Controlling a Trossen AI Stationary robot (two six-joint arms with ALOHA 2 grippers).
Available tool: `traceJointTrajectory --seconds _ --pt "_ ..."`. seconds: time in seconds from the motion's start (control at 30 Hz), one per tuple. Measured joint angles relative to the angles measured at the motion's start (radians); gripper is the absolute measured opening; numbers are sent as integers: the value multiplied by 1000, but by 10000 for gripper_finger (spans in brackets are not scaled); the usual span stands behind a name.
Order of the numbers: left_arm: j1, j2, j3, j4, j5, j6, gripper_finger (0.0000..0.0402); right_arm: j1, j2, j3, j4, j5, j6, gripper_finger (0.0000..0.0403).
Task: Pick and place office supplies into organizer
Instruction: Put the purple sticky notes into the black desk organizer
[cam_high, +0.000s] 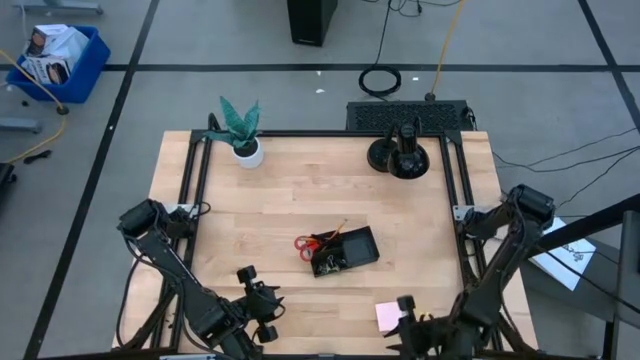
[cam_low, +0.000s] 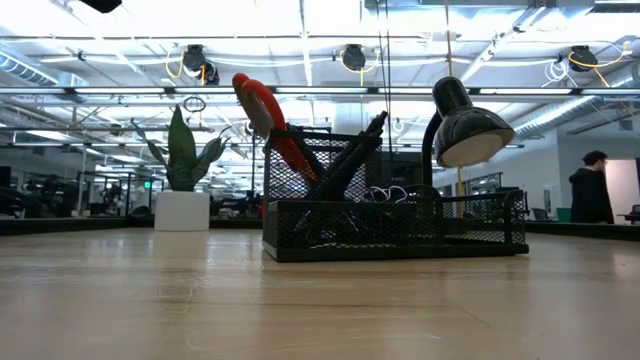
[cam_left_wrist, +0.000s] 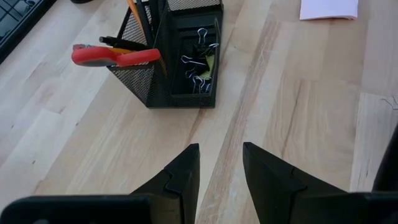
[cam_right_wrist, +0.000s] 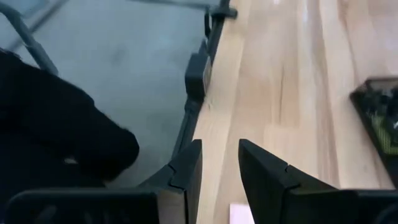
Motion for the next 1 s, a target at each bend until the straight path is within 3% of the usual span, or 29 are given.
traceJointTrajectory --seconds 0.5,0.63,1.0 --pt "0 0 0 1 -1 23 127 17 241 211 -350 -159 363 96" --pt "0 0 0 1 -1 25 127 5 238 196 -360 -224 481 96" --pt "0 0 0 1 -1 27 127 5 237 173 -309 -245 476 96"
